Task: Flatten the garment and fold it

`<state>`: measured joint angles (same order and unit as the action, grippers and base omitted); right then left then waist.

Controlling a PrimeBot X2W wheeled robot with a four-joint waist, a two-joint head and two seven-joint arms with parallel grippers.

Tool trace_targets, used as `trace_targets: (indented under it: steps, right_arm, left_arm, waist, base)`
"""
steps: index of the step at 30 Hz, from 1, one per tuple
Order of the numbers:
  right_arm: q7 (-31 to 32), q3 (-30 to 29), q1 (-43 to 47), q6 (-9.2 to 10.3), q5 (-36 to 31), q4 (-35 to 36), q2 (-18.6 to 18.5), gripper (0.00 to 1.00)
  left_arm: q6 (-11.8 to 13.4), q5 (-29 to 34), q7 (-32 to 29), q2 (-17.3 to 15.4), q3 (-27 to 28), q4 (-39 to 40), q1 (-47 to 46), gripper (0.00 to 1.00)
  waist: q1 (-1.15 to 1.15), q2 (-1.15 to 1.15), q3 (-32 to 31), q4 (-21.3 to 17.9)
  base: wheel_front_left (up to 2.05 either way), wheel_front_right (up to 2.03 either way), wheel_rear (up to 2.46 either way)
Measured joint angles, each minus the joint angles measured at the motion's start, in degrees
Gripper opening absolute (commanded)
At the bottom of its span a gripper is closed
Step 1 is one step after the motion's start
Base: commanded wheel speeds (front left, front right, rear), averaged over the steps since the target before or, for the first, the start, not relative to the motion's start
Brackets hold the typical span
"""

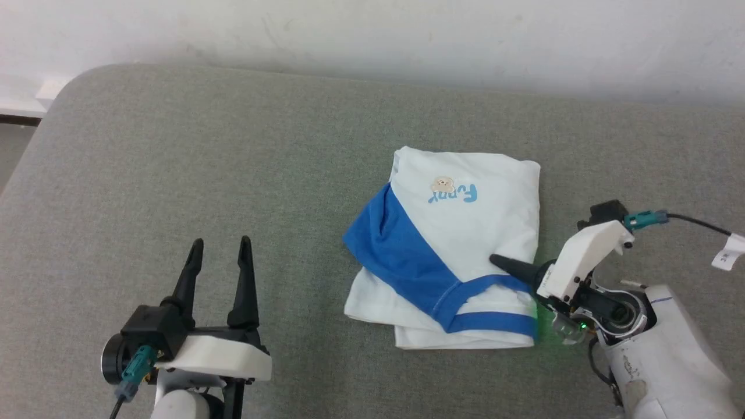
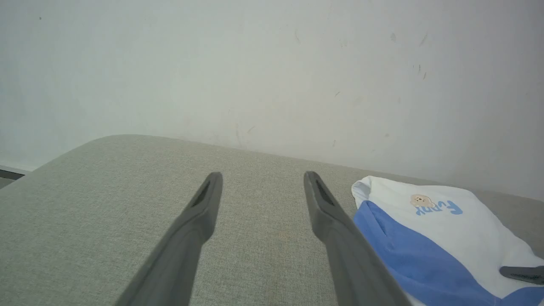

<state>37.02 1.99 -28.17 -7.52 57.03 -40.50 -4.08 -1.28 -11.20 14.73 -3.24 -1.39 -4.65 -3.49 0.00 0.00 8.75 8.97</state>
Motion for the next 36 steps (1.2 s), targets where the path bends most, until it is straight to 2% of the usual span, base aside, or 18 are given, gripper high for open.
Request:
trace_targets:
  steps: [7, 11, 18, 25, 30, 36]
  right_arm:
    - [-6.72, 9.84, 2.11, 0.00, -8.50, 8.25, -7.36, 0.00]
    - [-7.99, 14.46, 5.88, 0.00, -12.83, 12.47, -11.51, 0.00]
    - [-7.32, 16.85, 10.46, -0.02, -17.41, 16.46, -17.24, 0.00]
    - [-8.59, 16.00, 9.33, -0.02, -22.39, 10.81, -22.71, 0.00]
    - [-14.14, 14.33, 4.52, -0.02, -24.23, 4.33, -25.26, 0.00]
    - [-23.58, 11.99, -2.56, -0.02, -25.42, -5.25, -27.26, 0.00]
  left_arm:
    - [0.16, 0.01, 0.00, 0.04, 0.76, 0.04, 1.82, 1.00]
    - [0.11, 0.04, 0.00, 0.05, 1.09, 0.04, 2.96, 1.00]
    - [-0.21, 0.23, -0.01, 0.05, 1.12, 0.41, 3.75, 1.00]
    - [-0.73, 1.23, 0.00, 0.04, -0.03, 1.24, 2.45, 1.00]
    - [-1.20, 2.26, -0.08, -0.47, -1.18, 2.19, -1.05, 1.00]
    - [-1.79, 4.25, -1.27, -1.69, -3.31, 4.22, -6.57, 1.00]
  waist:
    - [0.00, 0.00, -1.96, -1.09]
    - [0.00, 0.00, -3.10, -3.11]
    - [-0.01, 0.00, -4.14, -8.82]
    - [-0.01, 0.00, -3.32, -15.91]
    - [0.00, 0.00, -0.21, -19.73]
    - [0.01, 0.00, 5.82, -22.49]
  base:
    - [0.00, 0.00, 0.00]
    - [0.00, 0.00, 0.00]
    - [0.00, 0.00, 0.00]
    - [0.00, 0.00, 0.00]
    - [0.00, 0.00, 0.00]
    - [0.00, 0.00, 0.00]
